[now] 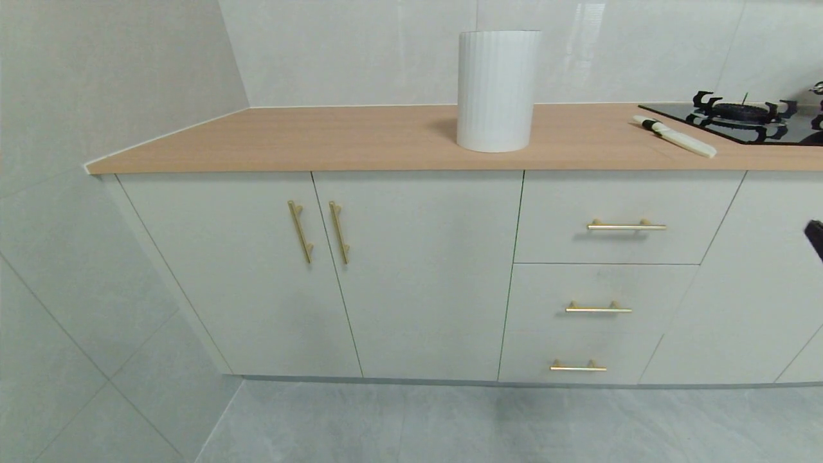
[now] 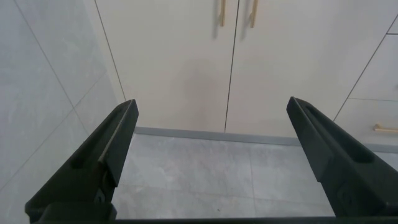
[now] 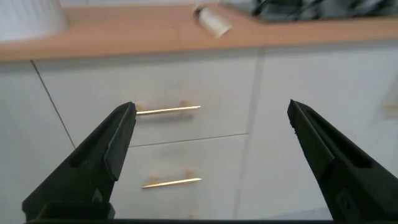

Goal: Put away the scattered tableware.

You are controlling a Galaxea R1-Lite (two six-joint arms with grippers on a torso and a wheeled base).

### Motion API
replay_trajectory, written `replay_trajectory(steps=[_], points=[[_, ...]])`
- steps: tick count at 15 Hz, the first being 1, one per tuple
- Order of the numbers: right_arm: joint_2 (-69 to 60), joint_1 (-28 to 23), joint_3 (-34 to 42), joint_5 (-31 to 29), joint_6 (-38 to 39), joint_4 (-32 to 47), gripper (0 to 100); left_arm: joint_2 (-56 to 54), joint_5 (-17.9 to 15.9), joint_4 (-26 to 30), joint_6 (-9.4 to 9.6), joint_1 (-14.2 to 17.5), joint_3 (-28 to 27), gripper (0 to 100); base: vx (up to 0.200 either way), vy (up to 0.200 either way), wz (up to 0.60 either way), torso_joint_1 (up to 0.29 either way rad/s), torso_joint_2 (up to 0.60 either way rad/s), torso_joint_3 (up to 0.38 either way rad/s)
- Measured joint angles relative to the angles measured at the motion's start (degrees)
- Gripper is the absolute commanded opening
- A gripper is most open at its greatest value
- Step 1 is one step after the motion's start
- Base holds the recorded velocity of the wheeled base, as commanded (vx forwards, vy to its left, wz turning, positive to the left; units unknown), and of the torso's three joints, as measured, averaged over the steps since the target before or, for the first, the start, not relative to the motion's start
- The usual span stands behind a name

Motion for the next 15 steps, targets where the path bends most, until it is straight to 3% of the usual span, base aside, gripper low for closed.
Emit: replay_trajectory(steps=[4,6,7,11,13,15], points=[[-31.7,-0.3,-2.9,0.7,-0.5,43.6,100,0.0,0.0,0.0,0.00,0.0,0.0,100,0.000,0.000,0.00,0.000,0.00,0.000],[-43.9,-0.4,-5.3,-0.2,-0.4,56.4,100,0.0,0.0,0.0,-0.02,0.0,0.0,100,0.000,0.000,0.00,0.000,0.00,0.000],[-48.3,-0.6,-5.8,-0.7,-0.3,59.6,100,0.0,0.0,0.0,0.00,0.0,0.0,100,0.000,0.000,0.00,0.000,0.00,0.000],[-57.4,-1.8,-0.4,-3.4,1.0,59.7,100,0.0,0.0,0.0,0.00,0.0,0.0,100,0.000,0.000,0.00,0.000,0.00,0.000],[-58.6,-1.9,4.6,-1.0,2.1,58.8,100,0.0,0.0,0.0,0.00,0.0,0.0,100,0.000,0.000,0.00,0.000,0.00,0.000],[-59.1,-1.9,11.1,4.5,3.0,51.9,100,0.0,0.0,0.0,0.00,0.0,0.0,100,0.000,0.000,0.00,0.000,0.00,0.000]])
